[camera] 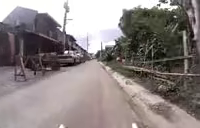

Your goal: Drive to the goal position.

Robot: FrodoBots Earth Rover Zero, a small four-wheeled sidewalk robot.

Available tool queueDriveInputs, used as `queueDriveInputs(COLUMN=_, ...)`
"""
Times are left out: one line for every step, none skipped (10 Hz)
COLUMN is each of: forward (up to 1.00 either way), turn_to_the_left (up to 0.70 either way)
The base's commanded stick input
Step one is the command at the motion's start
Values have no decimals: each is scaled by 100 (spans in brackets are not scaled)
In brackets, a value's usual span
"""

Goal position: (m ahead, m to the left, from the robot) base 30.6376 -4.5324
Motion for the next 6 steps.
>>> queueDriveInputs(forward=100, turn_to_the_left=2)
queueDriveInputs(forward=100, turn_to_the_left=2)
queueDriveInputs(forward=100, turn_to_the_left=2)
queueDriveInputs(forward=100, turn_to_the_left=2)
queueDriveInputs(forward=100, turn_to_the_left=2)
queueDriveInputs(forward=100, turn_to_the_left=2)
